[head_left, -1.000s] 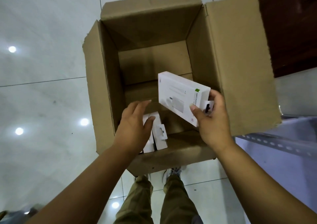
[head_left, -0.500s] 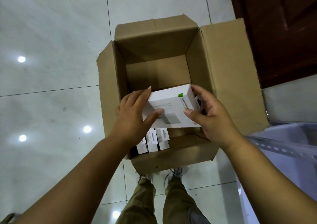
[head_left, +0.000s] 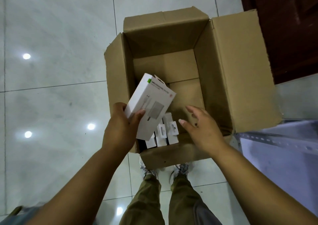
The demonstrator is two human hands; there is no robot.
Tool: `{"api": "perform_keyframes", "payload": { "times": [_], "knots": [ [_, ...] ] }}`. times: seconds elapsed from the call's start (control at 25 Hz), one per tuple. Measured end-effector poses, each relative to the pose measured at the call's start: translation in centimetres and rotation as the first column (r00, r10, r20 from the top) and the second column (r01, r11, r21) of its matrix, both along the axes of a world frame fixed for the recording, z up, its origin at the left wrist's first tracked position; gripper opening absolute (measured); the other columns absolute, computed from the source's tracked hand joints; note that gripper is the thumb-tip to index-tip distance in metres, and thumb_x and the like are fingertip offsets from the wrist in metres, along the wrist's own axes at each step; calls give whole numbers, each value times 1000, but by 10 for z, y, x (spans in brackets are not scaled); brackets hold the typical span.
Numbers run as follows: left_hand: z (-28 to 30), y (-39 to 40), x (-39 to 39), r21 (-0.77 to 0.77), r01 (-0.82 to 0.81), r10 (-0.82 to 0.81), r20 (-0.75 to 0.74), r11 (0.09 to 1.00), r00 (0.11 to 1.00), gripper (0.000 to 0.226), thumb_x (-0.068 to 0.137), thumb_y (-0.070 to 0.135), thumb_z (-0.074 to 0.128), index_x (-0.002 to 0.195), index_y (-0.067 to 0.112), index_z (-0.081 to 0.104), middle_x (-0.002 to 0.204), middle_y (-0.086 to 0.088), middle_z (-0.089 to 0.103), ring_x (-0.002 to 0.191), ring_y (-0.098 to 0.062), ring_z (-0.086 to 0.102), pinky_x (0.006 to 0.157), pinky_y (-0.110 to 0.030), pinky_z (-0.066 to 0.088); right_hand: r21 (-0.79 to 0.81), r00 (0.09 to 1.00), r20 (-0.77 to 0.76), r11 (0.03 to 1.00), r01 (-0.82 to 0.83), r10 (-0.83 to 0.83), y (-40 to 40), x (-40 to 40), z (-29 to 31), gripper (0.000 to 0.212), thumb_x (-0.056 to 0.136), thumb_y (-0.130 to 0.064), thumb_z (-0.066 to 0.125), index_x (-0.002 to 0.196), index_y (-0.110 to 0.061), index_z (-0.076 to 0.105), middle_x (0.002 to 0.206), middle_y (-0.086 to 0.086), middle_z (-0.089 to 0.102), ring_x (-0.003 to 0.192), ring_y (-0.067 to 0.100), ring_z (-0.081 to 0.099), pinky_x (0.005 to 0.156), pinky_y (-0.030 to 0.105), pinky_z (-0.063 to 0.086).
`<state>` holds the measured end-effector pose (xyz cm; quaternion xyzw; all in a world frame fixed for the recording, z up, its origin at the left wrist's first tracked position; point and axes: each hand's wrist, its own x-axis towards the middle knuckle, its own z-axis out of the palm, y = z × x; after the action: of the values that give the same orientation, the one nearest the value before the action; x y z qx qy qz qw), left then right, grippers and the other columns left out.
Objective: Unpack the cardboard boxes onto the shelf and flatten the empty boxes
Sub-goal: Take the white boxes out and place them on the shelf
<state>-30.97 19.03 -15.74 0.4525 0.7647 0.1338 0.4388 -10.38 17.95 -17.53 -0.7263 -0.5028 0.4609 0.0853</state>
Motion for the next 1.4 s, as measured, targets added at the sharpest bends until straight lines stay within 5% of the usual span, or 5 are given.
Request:
{"api": "perform_keyframes", "payload": {
  "times": [0.44,0.76,0.96,1.28,1.4],
  "knots": [
    [-16,-5,-16,-21,-67,67,24,998,997,33,93,45,47,111,25,29,105,4,45,90,-16,53,71,-32,51,-284,786,299,837,-468,541,-19,-30,-49,58,103,-38,30,153,-36,0,159,4,8,139,30,24,105,42,35],
    [-19,-4,-13,-28,-42,42,24,999,999,32,94,44,48,112,25,29,107,3,45,91,-17,54,74,-35,53,-286,934,264,944,-163,241,-18,-9,-59,86,95,-32,57,148,-47,-9,139,8,33,120,26,45,89,36,49],
    [-19,-5,-8,-24,-36,37,26,999,999,31,95,42,49,112,25,29,106,4,45,90,-17,54,73,-35,53,-177,966,254,984,1,45,-12,-10,-54,76,96,-8,52,151,-44,13,136,9,36,119,28,46,92,36,49],
    [6,0,23,9,-110,109,80,994,991,29,95,38,48,113,24,30,104,4,44,74,-8,51,55,-17,46,127,928,132,934,333,-349,-6,18,-7,58,96,-18,56,146,-26,28,139,6,42,131,24,42,100,42,46],
    [27,5,38,23,-155,152,96,988,984,30,97,37,46,118,22,31,105,2,45,84,-14,53,66,-29,50,220,925,45,907,359,-377,0,44,28,36,101,-22,43,137,-19,40,133,2,41,116,9,44,85,10,44]
  ]
}}
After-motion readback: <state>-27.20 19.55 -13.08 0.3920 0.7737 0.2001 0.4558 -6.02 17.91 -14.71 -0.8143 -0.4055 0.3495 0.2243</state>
